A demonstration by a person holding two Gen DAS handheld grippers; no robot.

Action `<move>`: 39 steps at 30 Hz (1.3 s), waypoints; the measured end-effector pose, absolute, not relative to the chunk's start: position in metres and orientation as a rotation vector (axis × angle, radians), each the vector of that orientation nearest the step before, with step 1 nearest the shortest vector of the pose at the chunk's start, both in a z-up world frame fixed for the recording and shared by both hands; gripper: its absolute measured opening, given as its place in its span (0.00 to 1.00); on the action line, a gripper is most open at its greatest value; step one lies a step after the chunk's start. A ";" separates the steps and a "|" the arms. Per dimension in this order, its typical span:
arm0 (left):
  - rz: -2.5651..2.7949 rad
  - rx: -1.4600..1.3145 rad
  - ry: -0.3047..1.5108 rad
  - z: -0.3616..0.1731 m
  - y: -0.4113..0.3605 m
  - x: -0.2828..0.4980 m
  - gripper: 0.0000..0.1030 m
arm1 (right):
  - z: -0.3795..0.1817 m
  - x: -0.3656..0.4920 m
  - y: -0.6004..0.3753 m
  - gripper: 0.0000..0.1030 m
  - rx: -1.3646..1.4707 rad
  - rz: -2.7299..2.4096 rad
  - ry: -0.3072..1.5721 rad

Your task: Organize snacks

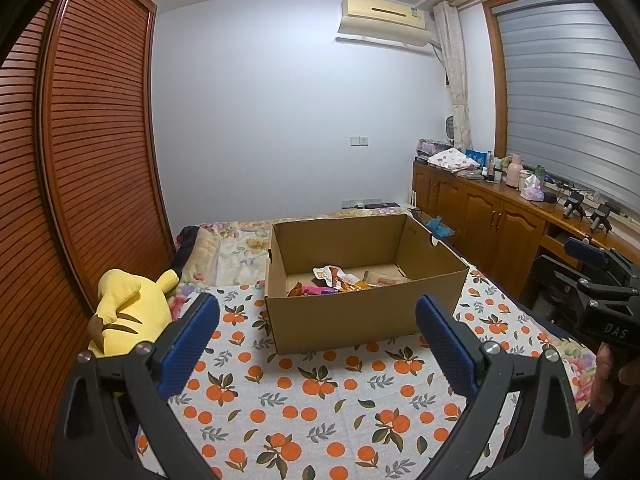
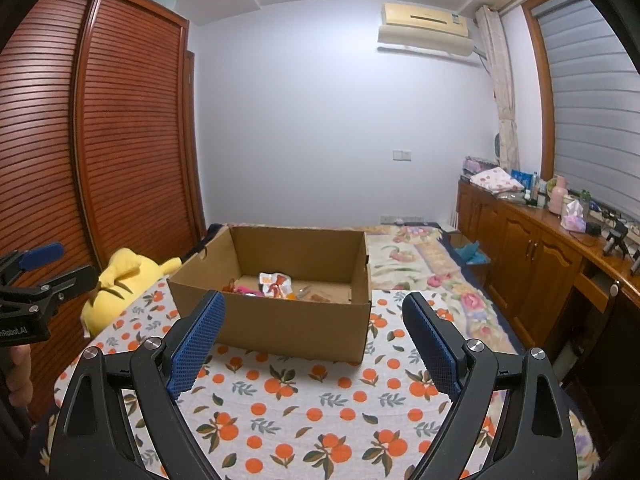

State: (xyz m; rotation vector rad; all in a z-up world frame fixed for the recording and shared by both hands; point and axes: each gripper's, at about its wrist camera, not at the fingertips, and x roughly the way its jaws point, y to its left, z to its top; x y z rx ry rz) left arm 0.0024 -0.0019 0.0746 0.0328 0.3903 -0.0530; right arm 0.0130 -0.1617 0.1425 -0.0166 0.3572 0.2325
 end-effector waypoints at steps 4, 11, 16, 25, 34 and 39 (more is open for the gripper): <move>-0.054 0.031 0.391 0.074 -0.002 0.002 0.97 | 0.142 0.014 -0.162 0.89 -0.016 0.234 0.359; -0.052 0.033 0.394 0.072 -0.002 0.001 0.97 | 0.139 0.013 -0.165 0.89 -0.014 0.238 0.362; -0.051 0.034 0.393 0.072 -0.001 0.002 0.97 | 0.138 0.013 -0.166 0.89 -0.014 0.237 0.364; -0.050 0.034 0.394 0.071 -0.001 0.001 0.97 | 0.138 0.013 -0.167 0.89 -0.015 0.236 0.362; -0.051 0.032 0.393 0.071 0.000 0.001 0.97 | 0.138 0.014 -0.167 0.89 -0.014 0.237 0.362; -0.051 0.031 0.394 0.071 0.000 0.002 0.97 | 0.138 0.013 -0.167 0.89 -0.016 0.236 0.361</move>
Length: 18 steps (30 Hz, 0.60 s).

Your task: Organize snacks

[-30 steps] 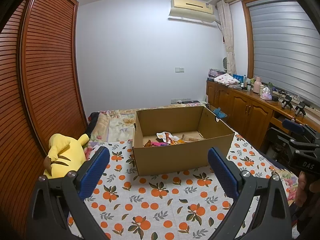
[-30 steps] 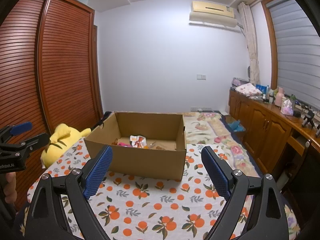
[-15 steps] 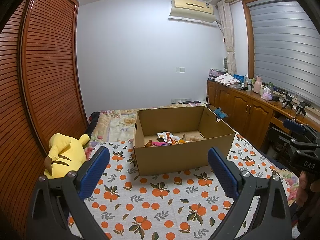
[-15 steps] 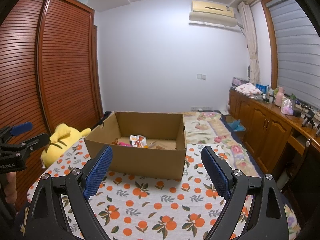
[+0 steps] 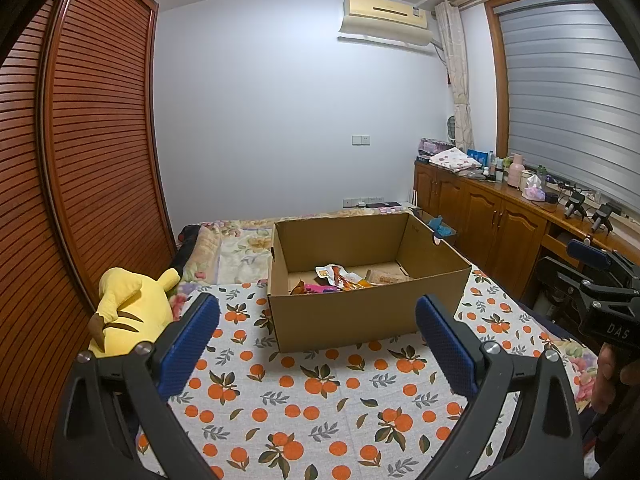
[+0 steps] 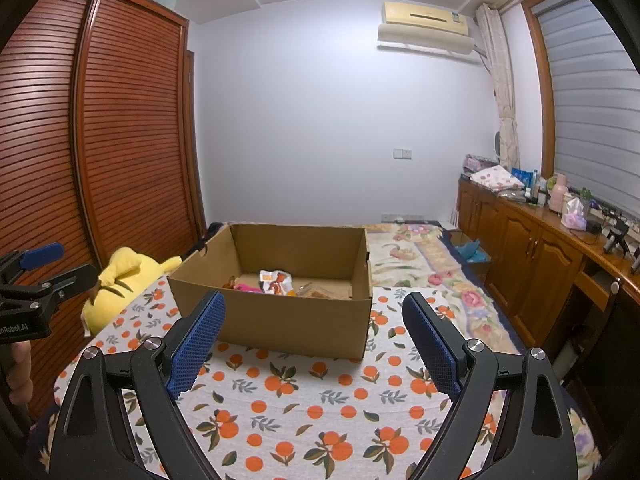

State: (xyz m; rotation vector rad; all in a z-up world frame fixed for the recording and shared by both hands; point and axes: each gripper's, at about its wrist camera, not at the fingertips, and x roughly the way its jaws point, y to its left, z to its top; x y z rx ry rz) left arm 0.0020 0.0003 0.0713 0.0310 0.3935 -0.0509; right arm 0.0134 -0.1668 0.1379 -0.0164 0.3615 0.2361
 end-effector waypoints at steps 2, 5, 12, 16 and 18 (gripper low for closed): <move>-0.053 0.031 0.395 0.071 0.000 0.001 0.97 | 0.138 0.014 -0.167 0.89 -0.016 0.235 0.362; -0.052 0.031 0.394 0.072 0.001 0.002 0.97 | 0.138 0.014 -0.167 0.89 -0.015 0.236 0.363; -0.051 0.031 0.394 0.071 0.000 0.002 0.97 | 0.138 0.014 -0.167 0.89 -0.014 0.236 0.363; -0.051 0.031 0.394 0.072 0.001 0.002 0.97 | 0.138 0.014 -0.167 0.89 -0.016 0.236 0.362; -0.052 0.030 0.394 0.071 0.001 0.002 0.97 | 0.138 0.014 -0.166 0.89 -0.015 0.237 0.363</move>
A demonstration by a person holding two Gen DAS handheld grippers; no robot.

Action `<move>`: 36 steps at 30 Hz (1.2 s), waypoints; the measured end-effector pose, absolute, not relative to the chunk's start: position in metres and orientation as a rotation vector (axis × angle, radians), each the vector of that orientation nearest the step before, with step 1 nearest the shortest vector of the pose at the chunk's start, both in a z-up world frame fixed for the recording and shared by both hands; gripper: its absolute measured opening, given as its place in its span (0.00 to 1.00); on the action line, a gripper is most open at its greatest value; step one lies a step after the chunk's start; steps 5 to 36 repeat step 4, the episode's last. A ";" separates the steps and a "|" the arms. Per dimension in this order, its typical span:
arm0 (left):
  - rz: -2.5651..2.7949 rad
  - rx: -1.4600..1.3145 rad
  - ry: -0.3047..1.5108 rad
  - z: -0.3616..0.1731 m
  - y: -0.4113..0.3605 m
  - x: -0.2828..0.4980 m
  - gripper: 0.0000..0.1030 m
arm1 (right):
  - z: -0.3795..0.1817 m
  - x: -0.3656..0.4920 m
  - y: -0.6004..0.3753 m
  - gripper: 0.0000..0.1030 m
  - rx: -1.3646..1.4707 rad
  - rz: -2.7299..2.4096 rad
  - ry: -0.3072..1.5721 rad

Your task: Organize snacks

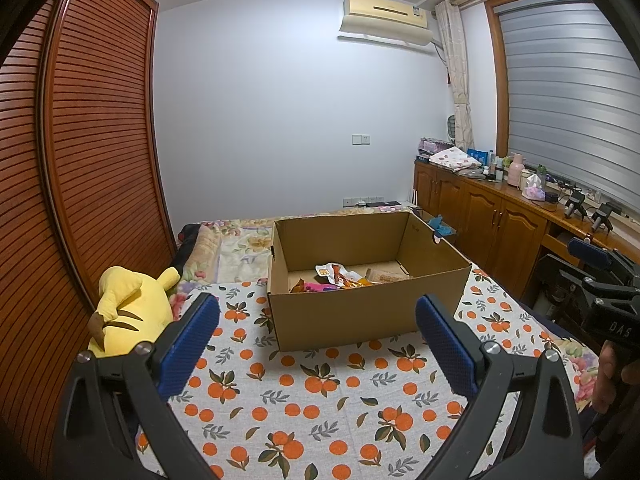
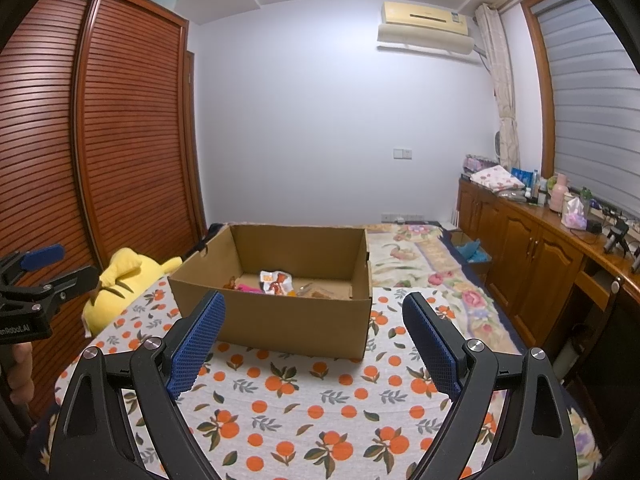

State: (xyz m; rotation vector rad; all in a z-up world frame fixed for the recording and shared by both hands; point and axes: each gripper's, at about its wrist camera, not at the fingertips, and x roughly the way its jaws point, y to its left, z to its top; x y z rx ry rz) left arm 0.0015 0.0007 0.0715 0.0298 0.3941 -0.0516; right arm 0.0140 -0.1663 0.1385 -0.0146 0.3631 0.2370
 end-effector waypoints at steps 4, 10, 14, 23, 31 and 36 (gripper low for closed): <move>-0.050 0.030 0.394 0.072 0.001 0.002 0.97 | 0.138 0.014 -0.167 0.89 -0.015 0.236 0.363; -0.050 0.030 0.394 0.072 0.001 0.002 0.97 | 0.138 0.014 -0.167 0.89 -0.015 0.236 0.363; -0.050 0.030 0.394 0.072 0.001 0.002 0.97 | 0.138 0.014 -0.167 0.89 -0.015 0.236 0.363; -0.050 0.030 0.394 0.072 0.001 0.002 0.97 | 0.138 0.014 -0.167 0.89 -0.015 0.236 0.363; -0.050 0.030 0.394 0.072 0.001 0.002 0.97 | 0.138 0.014 -0.167 0.89 -0.015 0.236 0.363; -0.050 0.030 0.394 0.072 0.001 0.002 0.97 | 0.138 0.014 -0.167 0.89 -0.015 0.236 0.363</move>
